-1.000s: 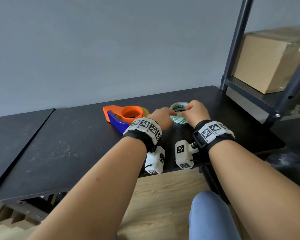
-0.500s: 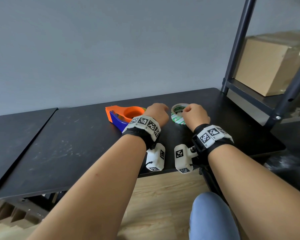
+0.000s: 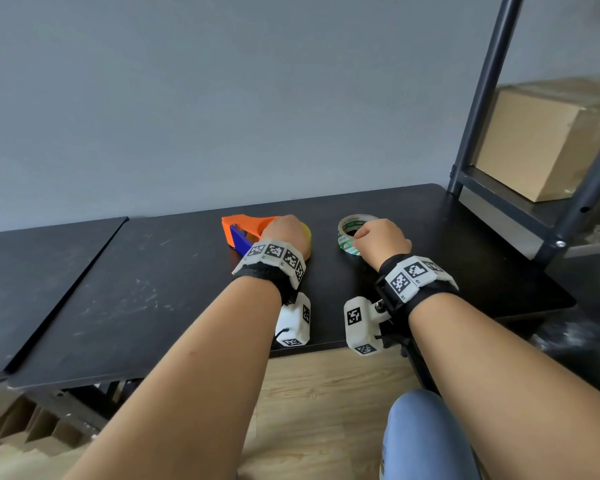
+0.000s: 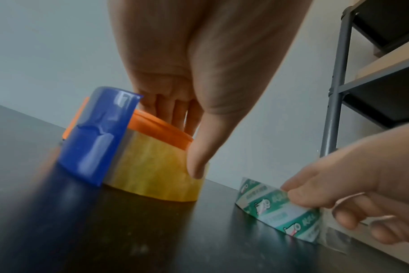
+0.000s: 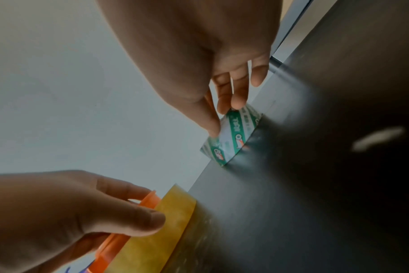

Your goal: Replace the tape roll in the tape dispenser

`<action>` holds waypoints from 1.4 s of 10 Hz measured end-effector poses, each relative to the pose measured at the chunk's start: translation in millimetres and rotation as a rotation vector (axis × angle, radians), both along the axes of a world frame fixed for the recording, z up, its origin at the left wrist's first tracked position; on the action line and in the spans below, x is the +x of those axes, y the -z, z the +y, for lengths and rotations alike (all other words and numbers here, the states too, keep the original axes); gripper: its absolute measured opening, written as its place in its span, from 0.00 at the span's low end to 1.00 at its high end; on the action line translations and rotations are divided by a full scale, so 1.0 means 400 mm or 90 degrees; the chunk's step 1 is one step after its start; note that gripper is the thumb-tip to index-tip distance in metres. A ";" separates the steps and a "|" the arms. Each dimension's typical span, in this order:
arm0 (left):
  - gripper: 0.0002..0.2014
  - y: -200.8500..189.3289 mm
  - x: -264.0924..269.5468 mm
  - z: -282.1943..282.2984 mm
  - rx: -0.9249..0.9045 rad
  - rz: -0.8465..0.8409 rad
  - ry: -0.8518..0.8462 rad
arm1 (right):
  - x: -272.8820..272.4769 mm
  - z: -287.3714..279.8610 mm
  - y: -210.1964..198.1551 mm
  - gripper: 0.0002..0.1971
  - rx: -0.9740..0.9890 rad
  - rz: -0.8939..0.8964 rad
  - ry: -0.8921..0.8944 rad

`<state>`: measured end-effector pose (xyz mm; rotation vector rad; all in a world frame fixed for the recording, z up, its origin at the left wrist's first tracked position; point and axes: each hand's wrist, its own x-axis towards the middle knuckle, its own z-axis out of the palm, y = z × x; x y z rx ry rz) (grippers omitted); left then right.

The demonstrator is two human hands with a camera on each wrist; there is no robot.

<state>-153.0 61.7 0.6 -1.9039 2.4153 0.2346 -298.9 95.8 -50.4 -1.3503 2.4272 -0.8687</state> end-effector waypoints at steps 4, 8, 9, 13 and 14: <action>0.10 -0.024 0.090 0.002 0.010 -0.082 -0.062 | 0.102 -0.044 -0.008 0.11 -0.024 0.013 -0.142; 0.21 0.049 0.253 -0.076 -0.062 0.191 0.008 | 0.200 -0.102 -0.024 0.14 0.012 0.049 -0.201; 0.23 0.047 0.262 -0.079 -0.056 0.202 0.015 | 0.202 -0.107 -0.026 0.15 0.023 0.049 -0.197; 0.28 0.040 0.258 -0.050 -0.024 0.115 0.053 | 0.226 -0.085 -0.062 0.16 0.041 0.061 -0.216; 0.29 0.038 0.267 -0.031 -0.051 0.105 0.064 | 0.230 -0.064 -0.071 0.15 0.083 0.083 -0.238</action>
